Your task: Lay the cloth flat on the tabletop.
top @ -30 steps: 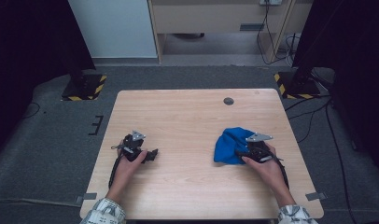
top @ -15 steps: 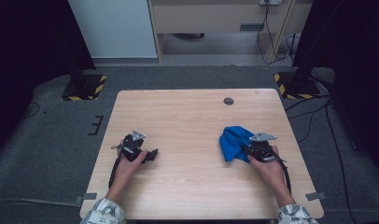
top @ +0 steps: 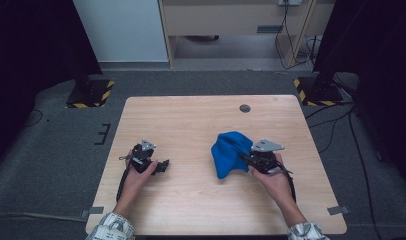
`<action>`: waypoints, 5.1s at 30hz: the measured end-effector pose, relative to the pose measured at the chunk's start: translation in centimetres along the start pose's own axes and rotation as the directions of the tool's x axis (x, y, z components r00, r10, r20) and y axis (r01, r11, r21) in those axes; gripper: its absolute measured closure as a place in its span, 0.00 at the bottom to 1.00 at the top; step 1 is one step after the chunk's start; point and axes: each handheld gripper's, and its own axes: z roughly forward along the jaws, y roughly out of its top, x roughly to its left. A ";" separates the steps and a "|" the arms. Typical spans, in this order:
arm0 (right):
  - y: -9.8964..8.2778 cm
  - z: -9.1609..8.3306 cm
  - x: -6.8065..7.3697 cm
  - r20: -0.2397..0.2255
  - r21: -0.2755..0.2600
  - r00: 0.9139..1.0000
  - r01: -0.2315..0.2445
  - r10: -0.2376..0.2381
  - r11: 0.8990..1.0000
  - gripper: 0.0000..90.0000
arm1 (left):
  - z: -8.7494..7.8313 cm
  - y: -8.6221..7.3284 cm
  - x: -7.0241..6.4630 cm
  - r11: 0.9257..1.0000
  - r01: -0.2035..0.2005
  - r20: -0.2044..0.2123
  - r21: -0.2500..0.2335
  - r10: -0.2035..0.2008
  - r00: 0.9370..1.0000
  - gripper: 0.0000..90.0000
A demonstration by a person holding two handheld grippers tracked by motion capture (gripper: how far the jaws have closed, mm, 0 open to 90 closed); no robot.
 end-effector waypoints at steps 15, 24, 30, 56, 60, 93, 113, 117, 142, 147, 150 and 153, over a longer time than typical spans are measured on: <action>0.4 5.5 6.3 -0.075 0.127 0.990 0.127 -0.118 0.984 0.82 | 0.0 0.0 -0.1 1.000 0.001 -0.004 0.000 -0.001 1.000 0.00; -0.6 6.6 6.3 -0.061 0.190 0.995 0.087 -0.076 0.978 0.43 | -0.3 0.0 -0.6 1.000 -0.009 -0.017 -0.020 0.008 1.000 0.05; 0.2 5.4 6.4 -0.050 0.155 0.996 0.084 -0.077 0.984 0.20 | -1.1 0.7 -1.5 0.997 -0.040 -0.014 -0.063 0.040 0.999 0.08; -0.5 1.7 2.0 -0.103 0.119 0.995 0.027 -0.015 0.992 0.71 | -2.1 2.8 -7.0 0.982 -0.125 0.093 -0.143 0.139 0.986 0.10; -0.7 2.3 2.5 -0.117 0.130 0.993 0.015 0.000 0.991 0.59 | -2.2 2.9 -7.2 0.981 -0.125 0.096 -0.151 0.140 0.985 0.11; 4.5 5.5 6.0 -0.201 0.073 0.979 0.048 -0.032 0.996 0.94 | -2.5 3.4 -7.6 0.984 -0.116 0.086 -0.135 0.128 0.988 0.16; 3.6 12.2 8.0 -0.161 0.169 0.987 0.047 -0.020 0.985 0.74 | -2.1 2.6 -5.7 0.991 -0.075 0.060 -0.110 0.081 0.995 0.21; 4.1 10.3 8.1 -0.123 0.152 0.991 0.061 -0.043 0.986 0.58 | -2.2 2.7 -5.7 0.991 -0.078 0.061 -0.112 0.085 0.995 0.21; -2.3 0.9 4.0 -0.071 0.146 0.997 0.022 -0.012 0.989 0.60 | -2.9 3.6 -8.1 0.982 -0.094 0.116 -0.161 0.114 0.987 0.25; -3.1 1.0 4.6 -0.063 0.199 0.998 0.035 -0.023 0.979 0.64 | -2.9 3.6 -8.2 0.982 -0.098 0.119 -0.162 0.118 0.986 0.25; -3.4 1.2 4.7 -0.060 0.217 0.998 0.027 -0.014 0.976 0.62 | -3.0 3.6 -8.2 0.981 -0.095 0.122 -0.166 0.116 0.986 0.25; -3.7 1.3 4.8 -0.057 0.232 0.998 0.031 -0.018 0.972 0.59 | -3.0 3.6 -8.3 0.981 -0.094 0.125 -0.169 0.116 0.985 0.25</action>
